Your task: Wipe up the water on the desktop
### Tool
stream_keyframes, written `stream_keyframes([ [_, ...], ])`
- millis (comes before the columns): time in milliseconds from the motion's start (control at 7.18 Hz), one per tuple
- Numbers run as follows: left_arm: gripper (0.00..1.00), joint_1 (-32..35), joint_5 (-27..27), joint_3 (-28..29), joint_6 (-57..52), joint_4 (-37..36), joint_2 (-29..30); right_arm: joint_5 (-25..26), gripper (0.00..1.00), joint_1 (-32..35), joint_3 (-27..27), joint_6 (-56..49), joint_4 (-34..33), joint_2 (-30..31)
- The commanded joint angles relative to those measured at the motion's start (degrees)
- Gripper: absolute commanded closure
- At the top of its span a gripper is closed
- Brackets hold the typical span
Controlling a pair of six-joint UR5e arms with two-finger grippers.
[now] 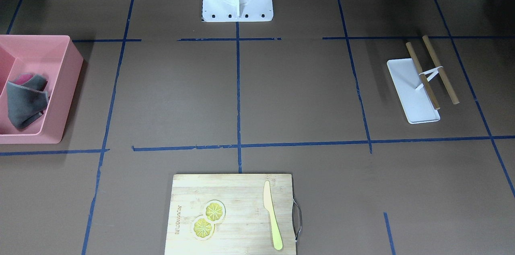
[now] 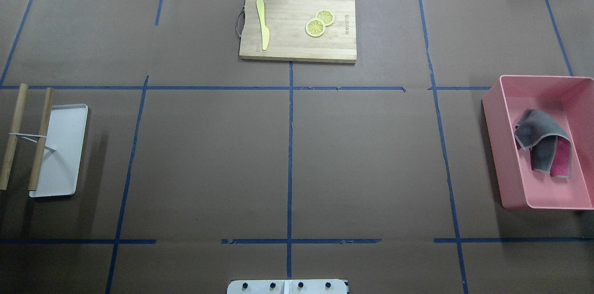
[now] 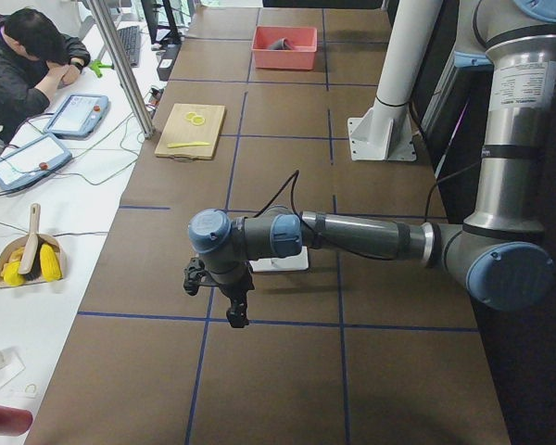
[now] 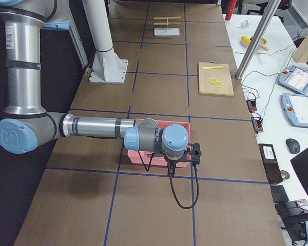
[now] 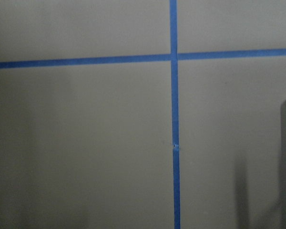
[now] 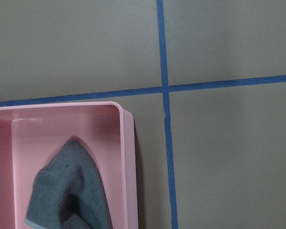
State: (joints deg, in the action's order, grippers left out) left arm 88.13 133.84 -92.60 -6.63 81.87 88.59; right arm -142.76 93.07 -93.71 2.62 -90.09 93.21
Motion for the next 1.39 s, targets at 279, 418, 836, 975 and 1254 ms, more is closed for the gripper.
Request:
stream_keyframes([
  [279, 0.0, 1.9, 1.2, 1.4, -0.8, 4.3, -1.3, 0.0, 0.0, 0.0, 0.0, 0.0, 0.1, 0.0],
  [418, 0.0, 1.8, 1.2, 1.4, -0.8, 4.3, -1.3, 0.0, 0.0, 0.0, 0.0, 0.0, 0.0, -0.1],
  [836, 0.0, 2.0, 1.2, 1.3, -0.4, 4.3, -1.2, 0.1, 0.0, 0.0, 0.1, 0.0, 0.0, -0.3],
  [975, 0.0, 2.0, 1.2, 1.3, -0.1, 4.3, -1.2, 0.2, 0.0, 0.0, 0.2, 0.0, 0.0, -0.2],
  [1254, 0.0, 2.1, 1.1, 1.4, 2.2, 4.2, -1.3, 5.8, 0.0, 0.0, 0.3, 0.0, 0.0, -0.4],
])
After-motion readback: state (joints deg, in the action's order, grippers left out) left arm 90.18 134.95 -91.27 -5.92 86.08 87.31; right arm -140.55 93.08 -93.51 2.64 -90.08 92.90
